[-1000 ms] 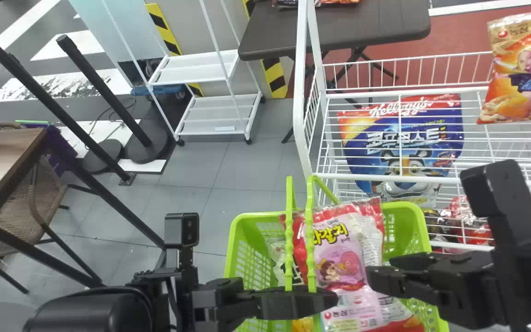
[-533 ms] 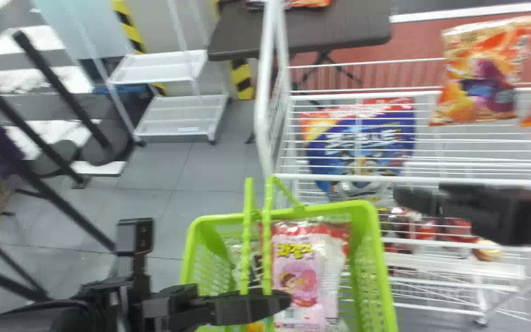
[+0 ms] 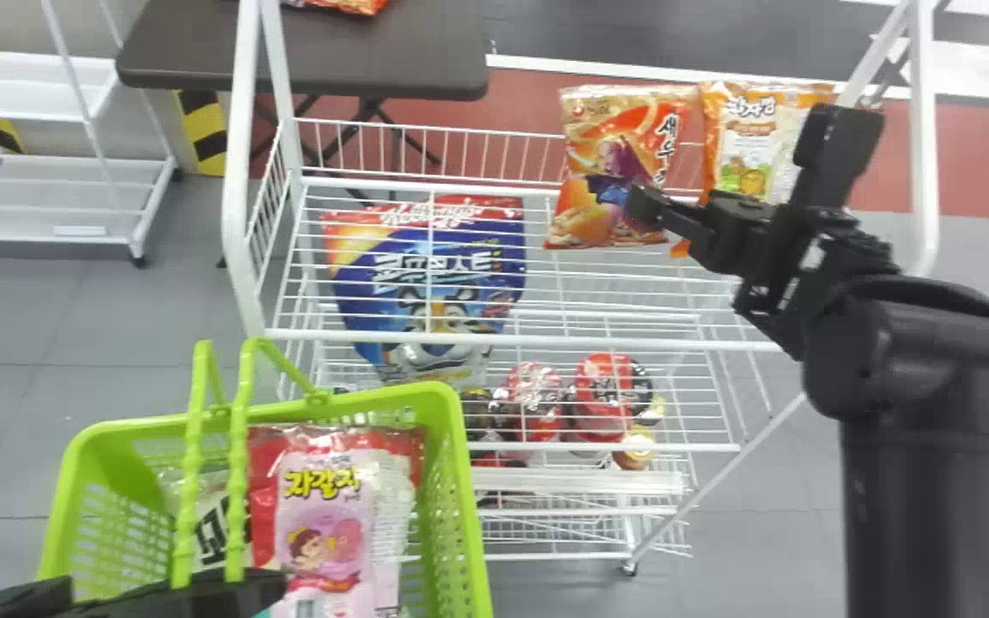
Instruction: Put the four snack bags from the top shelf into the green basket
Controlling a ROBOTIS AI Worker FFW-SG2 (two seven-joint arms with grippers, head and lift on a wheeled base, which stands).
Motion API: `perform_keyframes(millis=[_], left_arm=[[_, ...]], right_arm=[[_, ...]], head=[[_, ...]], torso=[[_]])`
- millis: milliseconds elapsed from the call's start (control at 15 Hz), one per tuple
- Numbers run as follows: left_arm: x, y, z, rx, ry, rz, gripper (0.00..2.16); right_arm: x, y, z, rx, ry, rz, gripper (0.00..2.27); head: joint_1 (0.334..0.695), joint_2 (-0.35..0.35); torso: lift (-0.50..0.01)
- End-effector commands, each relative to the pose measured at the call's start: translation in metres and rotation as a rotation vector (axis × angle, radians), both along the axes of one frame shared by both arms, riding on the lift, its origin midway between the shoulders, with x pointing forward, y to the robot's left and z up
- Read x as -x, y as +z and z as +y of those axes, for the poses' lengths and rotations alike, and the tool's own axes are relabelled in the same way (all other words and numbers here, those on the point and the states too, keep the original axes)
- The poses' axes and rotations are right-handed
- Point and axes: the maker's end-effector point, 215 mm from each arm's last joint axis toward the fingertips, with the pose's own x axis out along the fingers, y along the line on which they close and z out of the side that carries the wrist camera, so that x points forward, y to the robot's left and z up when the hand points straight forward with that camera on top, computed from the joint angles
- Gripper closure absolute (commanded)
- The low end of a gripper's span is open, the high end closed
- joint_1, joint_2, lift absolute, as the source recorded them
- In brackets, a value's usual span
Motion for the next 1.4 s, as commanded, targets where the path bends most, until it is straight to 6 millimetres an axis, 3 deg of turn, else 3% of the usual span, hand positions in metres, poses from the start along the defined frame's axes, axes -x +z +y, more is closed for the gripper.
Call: perform_keyframes(millis=[0,267,400,467,533,600,667,800,1067,1333], left_arm=[[0.002,0.003,0.002,0.012,0.000,-0.001,2.15],[0.001,0.000,0.004,0.008,0.004,0.005,2.15],[0.001,-0.002,0.004,0.009,0.005,0.010,2.15],[0.001,-0.002,0.004,0.008,0.005,0.011,2.15],[0.001,-0.003,0.005,0.008,0.007,0.014,2.15],[0.000,-0.003,0.005,0.008,0.007,0.014,2.15],[0.000,-0.003,0.005,0.008,0.007,0.014,2.15],[-0.001,-0.004,0.005,0.010,0.008,0.016,2.15],[-0.001,-0.005,0.006,0.010,0.010,0.018,2.15],[-0.001,-0.005,0.006,0.009,0.012,0.019,2.15]], right_arm=[[-0.032,-0.015,-0.013,0.040,-0.022,0.004,0.08],[-0.072,-0.038,-0.008,0.060,0.001,0.010,0.14],[-0.079,-0.052,0.006,0.038,0.054,0.037,0.39],[-0.078,-0.056,0.012,0.031,0.076,0.044,0.61],[-0.077,-0.056,0.016,0.025,0.090,0.044,1.14],[-0.072,-0.064,0.016,0.018,0.085,0.060,2.00],[-0.067,-0.072,0.016,0.017,0.079,0.072,2.25],[-0.060,-0.068,0.011,0.006,0.068,0.047,2.25],[-0.039,-0.031,0.010,-0.046,0.072,-0.034,2.25],[0.024,0.006,0.028,-0.113,0.119,-0.039,2.25]], head=[[0.695,-0.160],[0.695,-0.170],[0.695,-0.157],[0.695,-0.149],[0.695,-0.143],[0.695,-0.135],[0.695,-0.127],[0.695,-0.128],[0.695,-0.138],[0.695,-0.137]], torso=[[0.000],[0.000],[0.000],[0.000],[0.000],[0.000],[0.000],[0.000],[0.000],[0.000]])
